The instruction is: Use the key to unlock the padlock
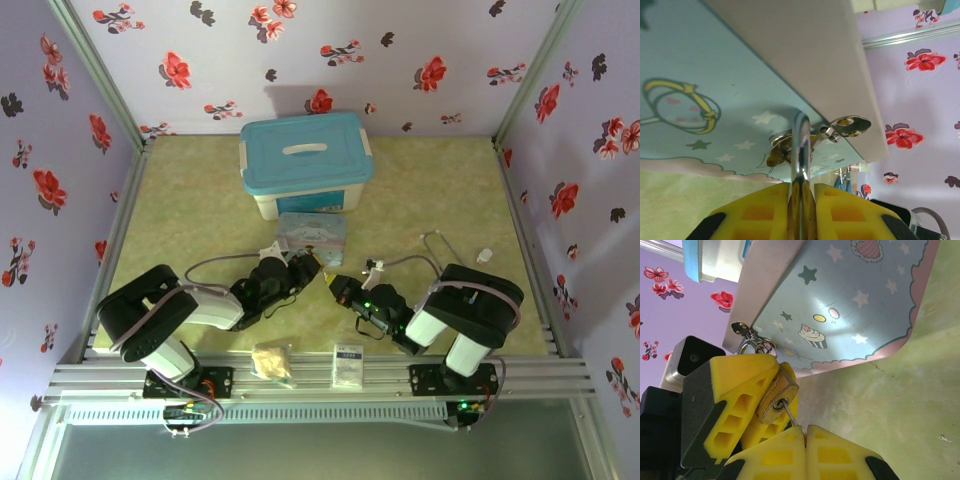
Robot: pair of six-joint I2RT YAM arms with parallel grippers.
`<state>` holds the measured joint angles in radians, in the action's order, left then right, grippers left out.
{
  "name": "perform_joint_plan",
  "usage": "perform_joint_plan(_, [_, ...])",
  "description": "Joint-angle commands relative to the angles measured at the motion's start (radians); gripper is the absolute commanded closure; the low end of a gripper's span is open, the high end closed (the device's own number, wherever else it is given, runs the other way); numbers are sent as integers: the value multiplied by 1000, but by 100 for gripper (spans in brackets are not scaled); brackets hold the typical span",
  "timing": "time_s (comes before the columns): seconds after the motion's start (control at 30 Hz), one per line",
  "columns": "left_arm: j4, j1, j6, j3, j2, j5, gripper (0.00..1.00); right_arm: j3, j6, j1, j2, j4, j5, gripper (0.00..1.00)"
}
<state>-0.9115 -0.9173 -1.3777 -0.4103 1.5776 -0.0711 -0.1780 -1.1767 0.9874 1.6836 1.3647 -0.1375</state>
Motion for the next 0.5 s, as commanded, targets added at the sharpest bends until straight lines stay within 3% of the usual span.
perform_joint_plan(0.0, [-70,-26,16,-31,9,71,100,-12,-30,-21,20,22,18,100])
perform_joint_plan(0.47, [-81,-27,17,-33,32,80,100,-21,-105,-60,33,22,87,100])
